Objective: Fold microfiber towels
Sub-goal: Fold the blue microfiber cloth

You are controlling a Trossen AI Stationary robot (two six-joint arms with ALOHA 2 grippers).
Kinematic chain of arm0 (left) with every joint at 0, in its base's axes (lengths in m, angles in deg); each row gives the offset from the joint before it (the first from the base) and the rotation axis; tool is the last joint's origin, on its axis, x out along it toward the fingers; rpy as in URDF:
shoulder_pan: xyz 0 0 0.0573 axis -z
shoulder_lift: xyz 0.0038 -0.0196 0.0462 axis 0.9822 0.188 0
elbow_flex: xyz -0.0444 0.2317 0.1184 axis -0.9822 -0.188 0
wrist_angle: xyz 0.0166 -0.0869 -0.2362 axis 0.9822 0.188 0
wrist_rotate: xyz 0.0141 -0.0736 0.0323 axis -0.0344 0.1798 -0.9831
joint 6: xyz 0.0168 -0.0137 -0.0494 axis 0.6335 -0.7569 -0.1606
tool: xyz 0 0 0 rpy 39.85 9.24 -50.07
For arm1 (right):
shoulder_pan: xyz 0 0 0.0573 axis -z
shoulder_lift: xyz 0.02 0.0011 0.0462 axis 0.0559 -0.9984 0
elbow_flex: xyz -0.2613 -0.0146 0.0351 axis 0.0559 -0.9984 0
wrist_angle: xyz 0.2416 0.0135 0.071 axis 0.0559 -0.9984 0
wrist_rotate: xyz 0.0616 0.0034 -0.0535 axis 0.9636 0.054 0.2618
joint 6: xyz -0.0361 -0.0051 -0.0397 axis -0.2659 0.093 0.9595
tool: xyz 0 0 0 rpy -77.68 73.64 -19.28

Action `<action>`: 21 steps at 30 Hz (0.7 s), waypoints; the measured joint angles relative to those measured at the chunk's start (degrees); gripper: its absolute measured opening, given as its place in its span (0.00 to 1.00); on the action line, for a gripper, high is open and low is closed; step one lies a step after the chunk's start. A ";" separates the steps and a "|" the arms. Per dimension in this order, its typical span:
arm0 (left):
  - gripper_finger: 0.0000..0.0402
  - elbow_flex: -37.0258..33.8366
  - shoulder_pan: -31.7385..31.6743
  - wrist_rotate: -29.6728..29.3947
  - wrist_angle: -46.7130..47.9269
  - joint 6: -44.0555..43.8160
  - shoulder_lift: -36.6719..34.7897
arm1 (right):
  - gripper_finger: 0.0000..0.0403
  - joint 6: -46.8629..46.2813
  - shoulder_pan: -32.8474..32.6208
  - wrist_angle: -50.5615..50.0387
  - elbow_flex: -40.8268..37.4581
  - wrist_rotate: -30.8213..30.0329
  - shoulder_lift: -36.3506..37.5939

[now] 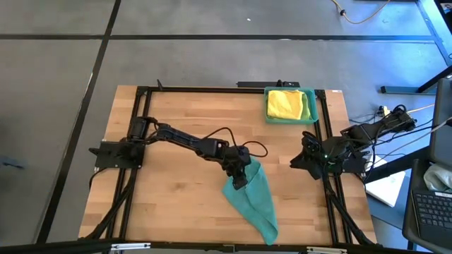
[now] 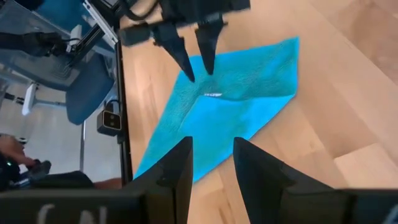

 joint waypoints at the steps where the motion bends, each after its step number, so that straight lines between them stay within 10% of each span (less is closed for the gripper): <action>1: 0.34 -0.05 -0.15 1.80 -0.68 -0.82 0.93 | 0.29 0.00 0.00 0.03 0.02 -0.17 0.00; 21: 0.34 -0.10 3.31 -0.62 -8.65 -6.69 6.98 | 0.29 -1.32 -0.04 -0.04 0.02 3.02 -0.74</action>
